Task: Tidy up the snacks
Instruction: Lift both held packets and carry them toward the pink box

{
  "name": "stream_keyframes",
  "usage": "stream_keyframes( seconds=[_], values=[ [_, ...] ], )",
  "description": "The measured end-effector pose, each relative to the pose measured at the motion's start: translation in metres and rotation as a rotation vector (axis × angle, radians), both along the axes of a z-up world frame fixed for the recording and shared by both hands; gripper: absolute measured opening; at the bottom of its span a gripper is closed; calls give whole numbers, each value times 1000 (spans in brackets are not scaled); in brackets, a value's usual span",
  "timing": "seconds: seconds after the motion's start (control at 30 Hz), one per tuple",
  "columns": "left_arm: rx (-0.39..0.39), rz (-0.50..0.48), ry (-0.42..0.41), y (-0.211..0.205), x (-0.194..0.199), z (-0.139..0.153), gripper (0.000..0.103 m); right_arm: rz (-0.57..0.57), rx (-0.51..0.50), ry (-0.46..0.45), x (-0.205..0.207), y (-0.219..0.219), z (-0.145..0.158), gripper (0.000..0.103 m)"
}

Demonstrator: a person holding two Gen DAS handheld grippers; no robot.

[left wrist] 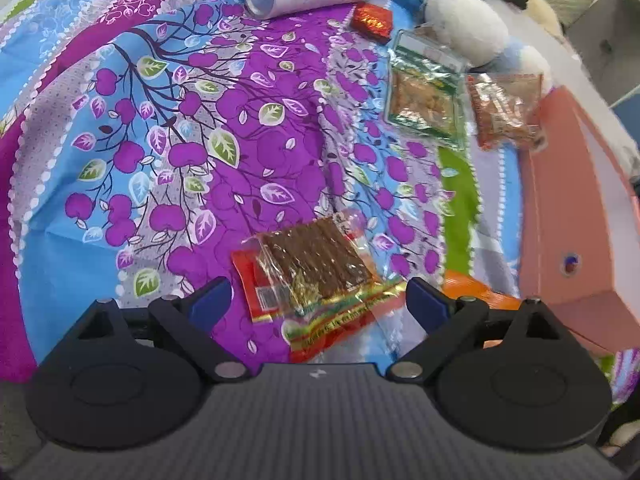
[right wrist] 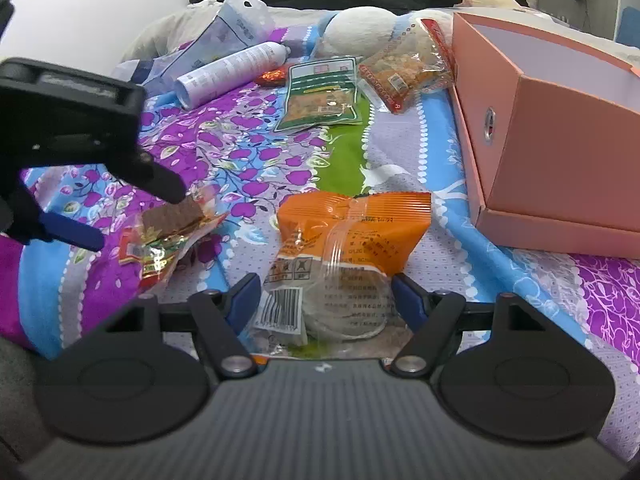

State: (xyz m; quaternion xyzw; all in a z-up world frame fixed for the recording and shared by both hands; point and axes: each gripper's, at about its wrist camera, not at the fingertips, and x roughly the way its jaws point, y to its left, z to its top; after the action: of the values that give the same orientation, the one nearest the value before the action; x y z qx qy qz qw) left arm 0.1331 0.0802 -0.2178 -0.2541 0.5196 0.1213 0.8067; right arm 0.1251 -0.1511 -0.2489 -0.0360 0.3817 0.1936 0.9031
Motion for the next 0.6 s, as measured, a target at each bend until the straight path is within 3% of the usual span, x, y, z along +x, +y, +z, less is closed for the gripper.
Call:
stream_keyframes(
  seconds=[0.33,0.6],
  values=[
    [214,-131,106,-34,32,-19,96,6,-15,4,-1,0,1,75],
    [223,-123,97,-34,41,-22,94,20,-30,11,-1,0,1,75]
  ],
)
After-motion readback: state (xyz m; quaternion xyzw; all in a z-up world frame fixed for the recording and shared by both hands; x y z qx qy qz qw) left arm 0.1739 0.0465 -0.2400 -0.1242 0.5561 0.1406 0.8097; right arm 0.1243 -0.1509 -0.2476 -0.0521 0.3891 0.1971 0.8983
